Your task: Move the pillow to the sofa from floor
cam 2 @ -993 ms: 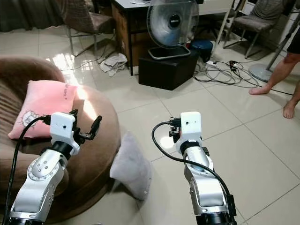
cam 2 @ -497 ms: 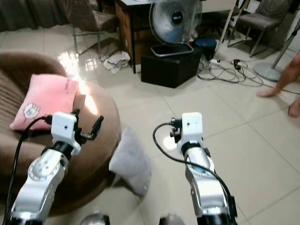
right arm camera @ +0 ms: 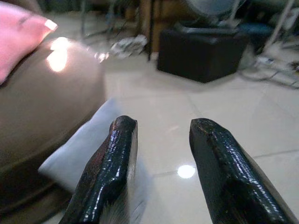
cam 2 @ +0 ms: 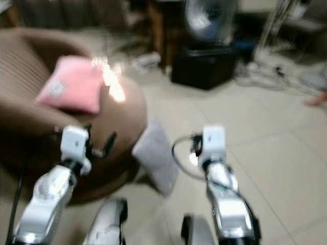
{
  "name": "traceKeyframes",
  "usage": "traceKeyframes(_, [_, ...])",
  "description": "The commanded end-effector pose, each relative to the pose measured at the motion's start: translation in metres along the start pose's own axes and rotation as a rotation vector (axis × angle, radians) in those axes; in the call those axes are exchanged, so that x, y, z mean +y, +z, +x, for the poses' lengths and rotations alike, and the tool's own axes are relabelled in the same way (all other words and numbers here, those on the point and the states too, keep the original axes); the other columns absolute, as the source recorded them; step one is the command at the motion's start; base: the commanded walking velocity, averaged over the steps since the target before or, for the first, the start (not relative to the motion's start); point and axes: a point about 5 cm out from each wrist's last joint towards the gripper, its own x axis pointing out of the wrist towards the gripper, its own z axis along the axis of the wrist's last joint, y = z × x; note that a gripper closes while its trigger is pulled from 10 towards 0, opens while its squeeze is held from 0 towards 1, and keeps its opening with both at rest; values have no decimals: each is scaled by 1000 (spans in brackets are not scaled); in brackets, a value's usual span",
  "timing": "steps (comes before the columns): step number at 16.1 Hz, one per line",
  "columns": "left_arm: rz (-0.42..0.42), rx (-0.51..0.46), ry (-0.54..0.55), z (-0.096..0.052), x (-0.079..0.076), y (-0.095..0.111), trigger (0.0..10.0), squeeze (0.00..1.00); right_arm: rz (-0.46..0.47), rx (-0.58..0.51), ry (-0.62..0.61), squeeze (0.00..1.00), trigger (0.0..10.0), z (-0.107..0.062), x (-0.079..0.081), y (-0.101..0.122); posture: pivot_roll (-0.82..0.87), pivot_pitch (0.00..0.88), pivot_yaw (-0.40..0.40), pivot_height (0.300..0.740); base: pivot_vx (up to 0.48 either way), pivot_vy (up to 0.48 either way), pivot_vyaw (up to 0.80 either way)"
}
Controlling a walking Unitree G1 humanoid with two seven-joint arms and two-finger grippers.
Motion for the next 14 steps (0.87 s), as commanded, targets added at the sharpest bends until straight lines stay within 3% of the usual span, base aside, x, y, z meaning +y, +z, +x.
traceKeyframes(1, [22,-47,-16,6,0,12,10000,0,5,-29,-8,0,10000,1,-1,7,16,0,7,600,345,0,0])
traceKeyframes(4, [23,-49,-23,7,0,12,10000,0,15,-26,-13,0,10000,1,-2,6,15,0,10,600,371,0,0])
traceKeyframes(14, [32,-59,-48,10,-2,12,10000,0,34,-29,-15,0,10000,1,-2,5,16,0,12,600,390,0,-541])
